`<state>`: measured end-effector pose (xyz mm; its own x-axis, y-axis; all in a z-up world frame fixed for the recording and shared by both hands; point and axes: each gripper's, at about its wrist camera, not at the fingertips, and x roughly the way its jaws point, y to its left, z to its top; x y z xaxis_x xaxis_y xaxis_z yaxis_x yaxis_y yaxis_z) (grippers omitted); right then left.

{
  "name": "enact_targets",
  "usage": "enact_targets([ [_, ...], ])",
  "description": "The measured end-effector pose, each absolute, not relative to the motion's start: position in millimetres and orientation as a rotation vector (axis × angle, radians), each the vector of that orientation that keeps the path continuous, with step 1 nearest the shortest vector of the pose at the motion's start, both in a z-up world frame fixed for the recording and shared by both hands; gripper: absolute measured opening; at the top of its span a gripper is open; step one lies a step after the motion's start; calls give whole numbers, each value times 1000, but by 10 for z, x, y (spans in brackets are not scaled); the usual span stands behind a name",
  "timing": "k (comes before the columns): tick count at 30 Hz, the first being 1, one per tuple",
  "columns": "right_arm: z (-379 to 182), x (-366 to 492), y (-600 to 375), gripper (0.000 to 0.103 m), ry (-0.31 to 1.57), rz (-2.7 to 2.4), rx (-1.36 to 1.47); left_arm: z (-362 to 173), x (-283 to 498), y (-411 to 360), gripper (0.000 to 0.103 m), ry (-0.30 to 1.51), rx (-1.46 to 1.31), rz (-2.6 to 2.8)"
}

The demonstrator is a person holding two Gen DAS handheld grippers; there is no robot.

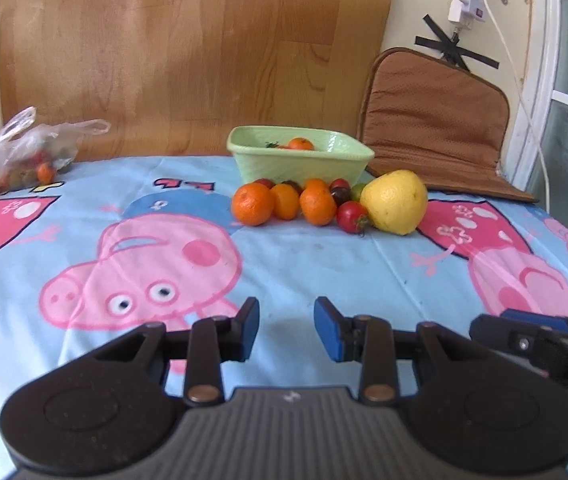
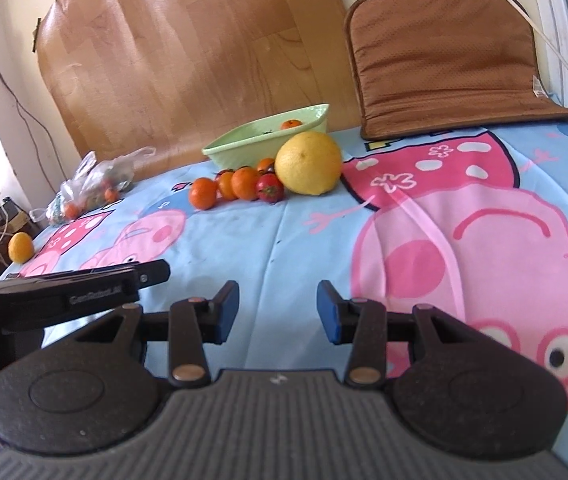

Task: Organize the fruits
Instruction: 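Move both tools back toward the remaining fruit, then grip the yellow grapefruit between the right and left tools, then carry the grapefruit with both tools and release it into the green bowl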

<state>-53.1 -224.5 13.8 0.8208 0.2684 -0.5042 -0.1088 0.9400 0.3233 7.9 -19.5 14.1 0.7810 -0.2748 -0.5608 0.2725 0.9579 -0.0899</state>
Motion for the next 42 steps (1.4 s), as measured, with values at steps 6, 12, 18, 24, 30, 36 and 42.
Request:
enact_targets([
  [6,221,-263,-2373,46,559,187,265,257,317,-412,31,552,42,-420],
  [12,379,189,-2728,49,558,211,369,329,610,-834,43,453,188,-534],
  [18,357,696,-2917,58,616,305,524,244,887,-1096,50,432,295,-579],
  [24,185,1087,-2921,74,696,331,572,125,965,-1300,52,421,383,-632],
  [30,4,1139,-2981,66,712,337,630,95,1054,-1293,48,458,343,-668],
  [36,365,966,-2951,65,591,341,548,485,953,-1185,48,291,308,-629],
  [42,757,1446,-2640,65,515,398,437,623,1603,-887,48,360,215,-578],
])
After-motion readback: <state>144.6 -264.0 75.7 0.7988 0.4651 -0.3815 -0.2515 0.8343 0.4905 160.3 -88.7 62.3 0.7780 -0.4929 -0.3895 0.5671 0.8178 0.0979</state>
